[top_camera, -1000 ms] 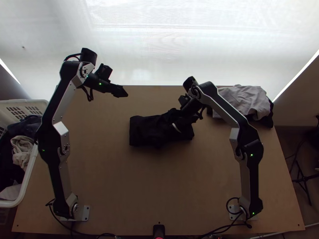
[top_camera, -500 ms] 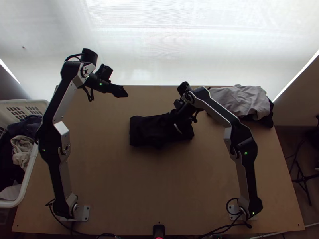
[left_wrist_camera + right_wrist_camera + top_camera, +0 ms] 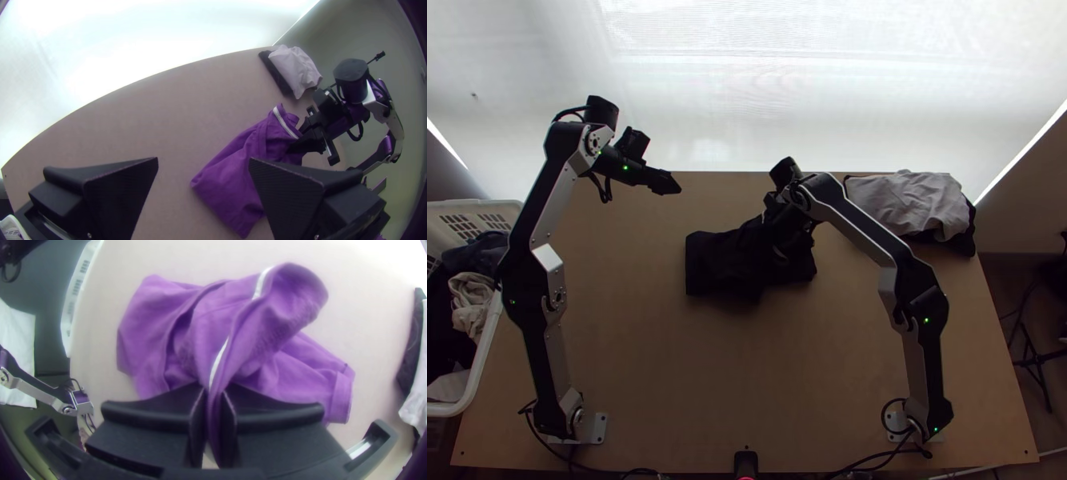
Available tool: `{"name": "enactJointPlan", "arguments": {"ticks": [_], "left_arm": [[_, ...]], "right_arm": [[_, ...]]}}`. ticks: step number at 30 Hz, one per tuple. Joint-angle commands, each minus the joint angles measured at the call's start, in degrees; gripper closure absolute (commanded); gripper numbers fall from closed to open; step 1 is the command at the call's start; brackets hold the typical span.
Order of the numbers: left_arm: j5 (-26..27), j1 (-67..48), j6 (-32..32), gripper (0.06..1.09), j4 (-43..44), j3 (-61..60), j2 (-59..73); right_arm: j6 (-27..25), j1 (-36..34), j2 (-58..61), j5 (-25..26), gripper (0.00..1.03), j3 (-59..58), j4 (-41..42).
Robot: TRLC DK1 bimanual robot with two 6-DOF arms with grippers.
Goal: Fold the t-shirt
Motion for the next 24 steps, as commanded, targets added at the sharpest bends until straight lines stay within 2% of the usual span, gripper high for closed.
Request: {"name": "enactJointPlan", "arguments": {"ticks": [1, 13, 24], "left_arm": [[0.0, -0.4, 0.0, 0.10, 0.2, 0.2, 0.1], [0.0, 0.3, 0.0, 0.10, 0.2, 0.2, -0.4], [0.0, -0.4, -0.1, 0.10, 0.2, 0.3, -0.5]], "right_arm": [[0.2, 2.2, -2.4, 2.7, 1.00, 1.9, 0.2], [0.5, -2.4, -5.2, 5.7, 1.00, 1.1, -5.1], [-0.1, -7.6, -8.6, 6.3, 1.00, -9.1, -3.5]]}}
